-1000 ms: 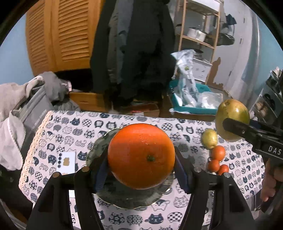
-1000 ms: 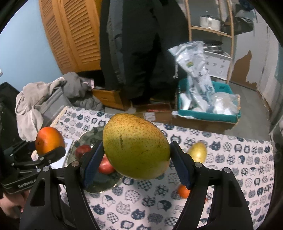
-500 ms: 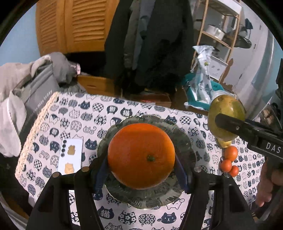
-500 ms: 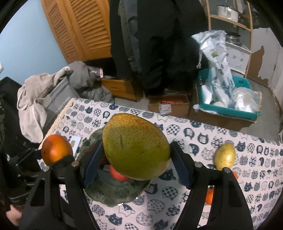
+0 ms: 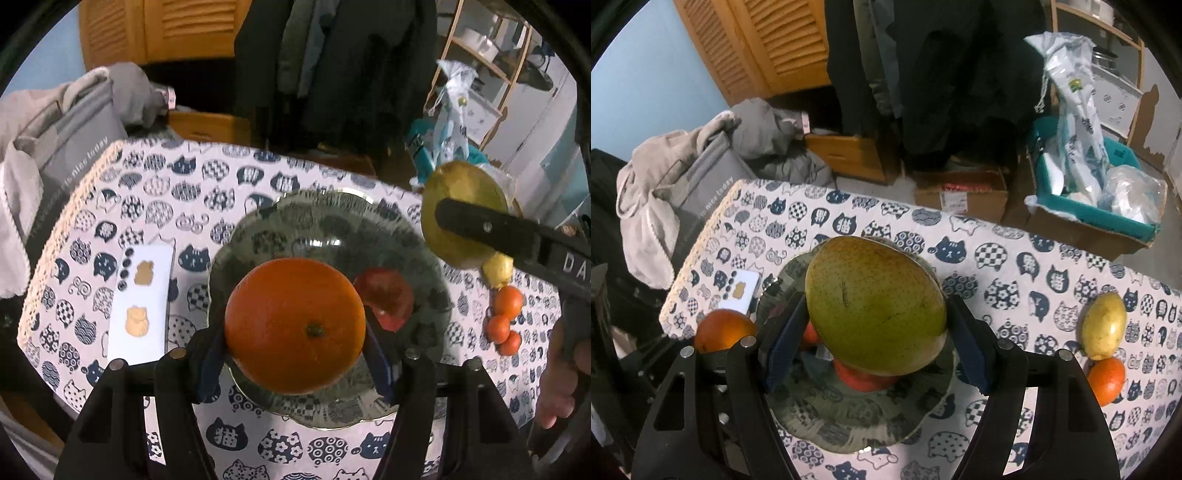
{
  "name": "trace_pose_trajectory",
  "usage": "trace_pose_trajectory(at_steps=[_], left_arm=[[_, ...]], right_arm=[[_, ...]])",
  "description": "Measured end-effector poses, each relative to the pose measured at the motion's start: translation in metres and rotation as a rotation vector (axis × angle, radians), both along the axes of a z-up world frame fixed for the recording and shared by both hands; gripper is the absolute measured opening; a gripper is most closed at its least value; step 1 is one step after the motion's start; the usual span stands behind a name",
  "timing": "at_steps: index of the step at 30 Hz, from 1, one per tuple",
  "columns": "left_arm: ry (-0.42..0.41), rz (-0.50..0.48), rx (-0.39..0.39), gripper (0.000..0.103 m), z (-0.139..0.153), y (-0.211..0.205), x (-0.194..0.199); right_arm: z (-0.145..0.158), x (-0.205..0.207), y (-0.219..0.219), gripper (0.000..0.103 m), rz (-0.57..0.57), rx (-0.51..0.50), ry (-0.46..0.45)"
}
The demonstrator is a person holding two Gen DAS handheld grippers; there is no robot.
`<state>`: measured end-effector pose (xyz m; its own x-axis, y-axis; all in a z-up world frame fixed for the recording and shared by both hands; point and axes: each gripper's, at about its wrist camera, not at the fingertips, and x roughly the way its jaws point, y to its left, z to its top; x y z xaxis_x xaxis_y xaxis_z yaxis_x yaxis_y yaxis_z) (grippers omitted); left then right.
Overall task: Organize fruits
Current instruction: 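Carry the mango with the right tool while the left tool carries the orange to the bowl, then lower the mango into the bowl and open the right tool while the left tool releases the orange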
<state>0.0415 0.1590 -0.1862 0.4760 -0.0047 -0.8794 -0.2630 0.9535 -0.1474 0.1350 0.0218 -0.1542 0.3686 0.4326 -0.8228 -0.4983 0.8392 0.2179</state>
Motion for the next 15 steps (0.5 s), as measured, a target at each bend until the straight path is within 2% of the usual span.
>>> trace_pose_trajectory(at_steps=[5,15], left_arm=[[0.051,-0.01,-0.005,0.068,-0.019,-0.003,0.002],[0.122,0.011,-0.064,0.068,-0.048,0.004,0.005]], right_arm=[[-0.013,0.003,0.015,0.075,0.016,-0.02,0.025],[-0.035,0.008,0.032,0.075,0.036,-0.037,0.068]])
